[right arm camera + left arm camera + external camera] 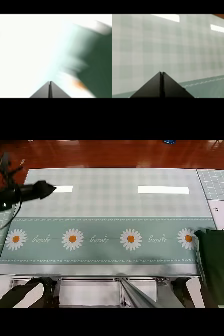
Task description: Fold the shirts.
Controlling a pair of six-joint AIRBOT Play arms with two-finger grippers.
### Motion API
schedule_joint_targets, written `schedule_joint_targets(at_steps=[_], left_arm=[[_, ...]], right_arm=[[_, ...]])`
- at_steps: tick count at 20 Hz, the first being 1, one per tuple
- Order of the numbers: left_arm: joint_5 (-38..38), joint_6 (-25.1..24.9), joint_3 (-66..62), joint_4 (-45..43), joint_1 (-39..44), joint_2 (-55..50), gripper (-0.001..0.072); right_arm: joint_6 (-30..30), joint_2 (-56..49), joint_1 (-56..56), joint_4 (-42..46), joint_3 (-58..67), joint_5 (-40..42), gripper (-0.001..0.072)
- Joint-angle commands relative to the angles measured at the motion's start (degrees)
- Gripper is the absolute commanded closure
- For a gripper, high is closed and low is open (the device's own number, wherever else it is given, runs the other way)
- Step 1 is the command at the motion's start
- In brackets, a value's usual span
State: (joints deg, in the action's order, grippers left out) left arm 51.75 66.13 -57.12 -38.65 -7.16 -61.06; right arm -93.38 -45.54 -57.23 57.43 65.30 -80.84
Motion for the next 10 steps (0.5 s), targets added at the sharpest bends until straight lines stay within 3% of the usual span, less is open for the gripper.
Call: schedule_joint_targets(at_steps=[1, 3, 6, 8, 10], left_arm=[[8.4, 6.2, -19.2, -6.3, 7.3, -10.0, 0.0692], [12.5, 10.1, -26.6, -17.6, 13.7, -12.4, 0.0692], [17.4, 19.5, -26.9, -37.3, 17.3, -11.2, 0.0691], [20.8, 21.0, -21.9, -40.0, 16.5, -11.2, 0.069], [21.2, 20.4, -14.2, -39.8, 16.5, -11.0, 0.069]], right_arm=[[5.2, -3.7, 29.3, -9.1, 0.8, 19.2, 0.0686], [2.2, -9.0, 48.0, 1.9, 1.8, 23.6, 0.0687], [-2.4, -20.8, 62.2, 25.0, 6.8, 14.6, 0.0686], [-4.0, -26.9, 63.4, 33.4, 7.7, 10.1, 0.0686], [-4.1, -30.5, 62.7, 34.2, 7.6, 5.4, 0.0687]])
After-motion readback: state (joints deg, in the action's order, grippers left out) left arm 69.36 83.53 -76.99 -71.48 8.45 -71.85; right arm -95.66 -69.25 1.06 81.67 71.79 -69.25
